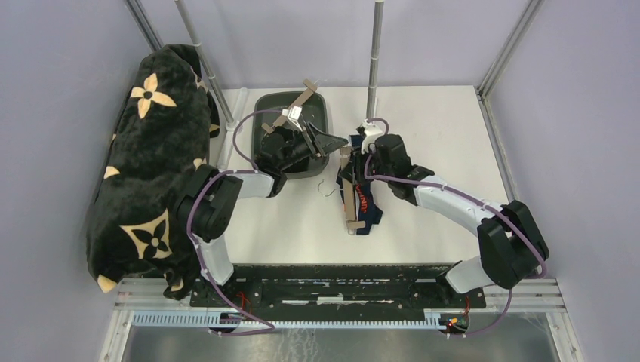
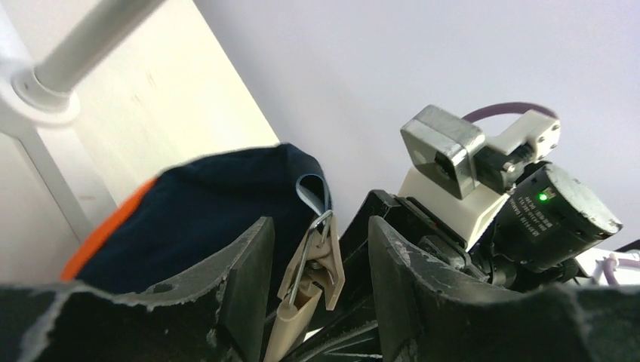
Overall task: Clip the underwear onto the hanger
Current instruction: Place the hanger at the clothesline.
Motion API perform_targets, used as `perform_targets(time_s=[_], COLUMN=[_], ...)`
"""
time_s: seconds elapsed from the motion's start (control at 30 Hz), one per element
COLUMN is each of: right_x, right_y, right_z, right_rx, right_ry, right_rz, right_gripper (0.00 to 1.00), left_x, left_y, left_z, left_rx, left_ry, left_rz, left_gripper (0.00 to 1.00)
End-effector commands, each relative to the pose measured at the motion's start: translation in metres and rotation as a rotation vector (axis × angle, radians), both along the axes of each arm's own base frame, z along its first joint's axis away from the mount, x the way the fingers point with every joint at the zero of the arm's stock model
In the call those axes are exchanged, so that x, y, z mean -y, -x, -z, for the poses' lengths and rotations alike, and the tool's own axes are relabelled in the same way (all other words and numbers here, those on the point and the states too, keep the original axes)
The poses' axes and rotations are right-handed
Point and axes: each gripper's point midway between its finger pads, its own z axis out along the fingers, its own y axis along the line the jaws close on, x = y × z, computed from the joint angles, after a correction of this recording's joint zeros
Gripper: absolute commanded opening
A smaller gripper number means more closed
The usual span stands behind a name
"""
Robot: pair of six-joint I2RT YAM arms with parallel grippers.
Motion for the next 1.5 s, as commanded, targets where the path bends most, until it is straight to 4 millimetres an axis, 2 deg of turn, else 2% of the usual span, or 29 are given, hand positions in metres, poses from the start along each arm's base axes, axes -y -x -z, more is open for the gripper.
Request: perform_targets(time_s=[0.0, 0.13, 0.23, 0.33, 0.5, 0.6, 0.73, 0.87, 1.2, 1.47], right_x=[0.003, 0.013, 0.020, 0.027, 0.039, 0.042, 0.040, 0.038, 0.041, 0.040], right_y=[-0.013, -0.020, -0.027, -0.034, -0.046, -0.053, -0.059, -0.061, -0.064, -0.064], right_z=[-0.044, -0.055, -0.063, -0.066, -0.075, -0.091, -0.112, -0.132, -0.155, -0.159], right_rx=[0.081, 0.087, 0.093, 0.085, 0.084, 0.104, 0.122, 0.131, 0.154, 0.147], right_ry=[-0.126, -0.175, -0.232, -0.313, -0.453, -0.553, -0.677, -0.793, -0.909, -0.929], right_rz=[0.028, 0.044, 0.054, 0.055, 0.051, 0.022, -0.047, -0.129, -0.216, -0.240], right_gripper=[0.21, 0.19, 0.16, 0.14, 0.13, 0.13, 0.13, 0.12, 0.07, 0.07], left_x=[-0.013, -0.038, -0.058, -0.068, -0.077, -0.074, -0.059, -0.045, -0.041, -0.022], left_y=[-0.012, -0.025, -0.025, -0.013, 0.008, 0.024, 0.042, 0.051, 0.044, 0.042], left_z=[-0.044, -0.053, -0.055, -0.056, -0.041, -0.028, -0.017, -0.007, 0.018, 0.016], left_rx=[0.102, 0.119, 0.129, 0.151, 0.165, 0.168, 0.184, 0.185, 0.152, 0.156], left_ry=[0.067, 0.071, 0.072, 0.071, 0.047, 0.031, 0.029, 0.024, -0.025, -0.038], left_rz=[-0.008, -0.066, -0.111, -0.131, -0.157, -0.135, -0.065, -0.020, -0.032, 0.004], left_gripper=[0.56, 0.56, 0.56, 0.56, 0.57, 0.57, 0.58, 0.57, 0.57, 0.56])
